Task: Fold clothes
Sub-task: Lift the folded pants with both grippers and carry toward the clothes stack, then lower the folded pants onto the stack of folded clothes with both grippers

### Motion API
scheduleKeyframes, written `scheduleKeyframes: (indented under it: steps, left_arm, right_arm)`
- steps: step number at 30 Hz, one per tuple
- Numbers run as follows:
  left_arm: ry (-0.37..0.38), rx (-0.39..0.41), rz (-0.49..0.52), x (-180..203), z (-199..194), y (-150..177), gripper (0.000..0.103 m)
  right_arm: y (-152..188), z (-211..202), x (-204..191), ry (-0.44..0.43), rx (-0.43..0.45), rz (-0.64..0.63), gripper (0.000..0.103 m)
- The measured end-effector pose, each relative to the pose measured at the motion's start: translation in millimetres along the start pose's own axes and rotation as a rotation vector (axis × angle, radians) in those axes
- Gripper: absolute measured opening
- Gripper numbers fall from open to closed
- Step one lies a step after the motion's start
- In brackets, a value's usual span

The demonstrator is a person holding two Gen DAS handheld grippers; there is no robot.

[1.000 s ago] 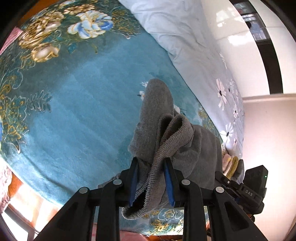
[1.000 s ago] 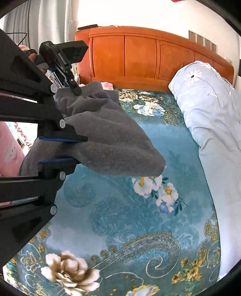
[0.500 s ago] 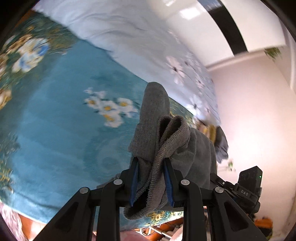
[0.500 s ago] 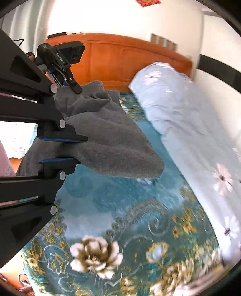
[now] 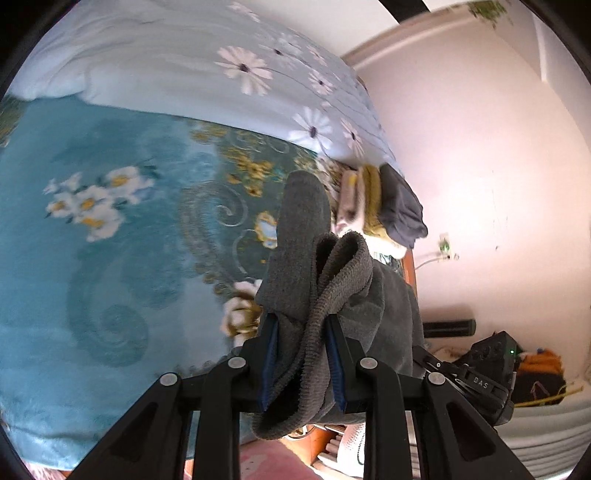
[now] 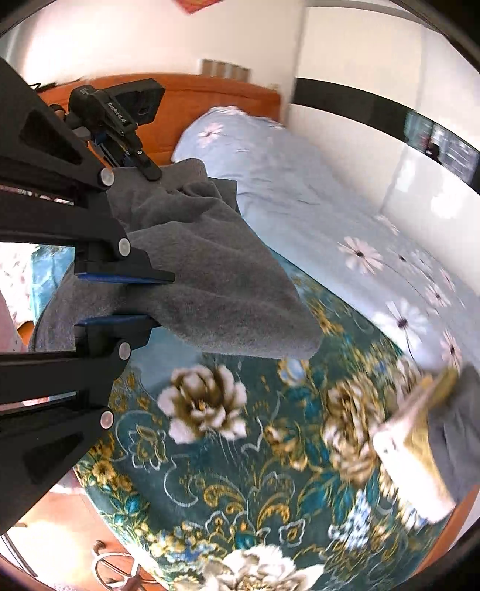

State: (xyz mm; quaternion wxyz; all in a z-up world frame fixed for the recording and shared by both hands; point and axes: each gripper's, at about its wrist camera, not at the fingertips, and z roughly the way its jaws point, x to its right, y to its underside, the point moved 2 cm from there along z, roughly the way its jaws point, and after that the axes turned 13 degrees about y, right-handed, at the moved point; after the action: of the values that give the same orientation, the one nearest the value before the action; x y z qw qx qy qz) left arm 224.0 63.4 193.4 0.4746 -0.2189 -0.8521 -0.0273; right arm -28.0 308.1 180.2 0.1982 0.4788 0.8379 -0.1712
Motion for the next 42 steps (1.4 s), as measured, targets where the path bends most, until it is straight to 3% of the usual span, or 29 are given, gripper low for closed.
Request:
scheduleKeyframes:
  steps: [7, 13, 18, 27, 31, 37, 42]
  left_arm:
    - [-0.034, 0.012, 0.001, 46, 86, -27, 0.025]
    - [-0.033, 0.047, -0.039, 110, 166, -56, 0.024]
    - [-0.016, 0.068, -0.041, 174, 226, -85, 0.024]
    - [-0.001, 0.043, 0.0, 254, 315, -147, 0.025]
    - [0.002, 0.032, -0.002, 270, 353, -177, 0.025]
    - [-0.018, 0.004, -0.01, 274, 403, -215, 0.025]
    - [-0.019, -0.004, -0.063, 248, 432, -227, 0.022]
  right_arm:
    - [-69, -3, 66, -0.038, -0.015, 0.025, 0.014]
    - [-174, -31, 112, -0.061, -0.022, -0.044, 0.014]
    - [-256, -75, 130, -0.068, 0.02, -0.152, 0.014]
    - [-382, -120, 155, -0.101, 0.089, -0.184, 0.014]
    - [-435, -131, 168, -0.097, 0.113, -0.178, 0.014]
    - [-494, -110, 191, -0.058, 0.065, -0.123, 0.014]
    - [-527, -80, 209, -0.018, 0.029, -0.096, 0.014]
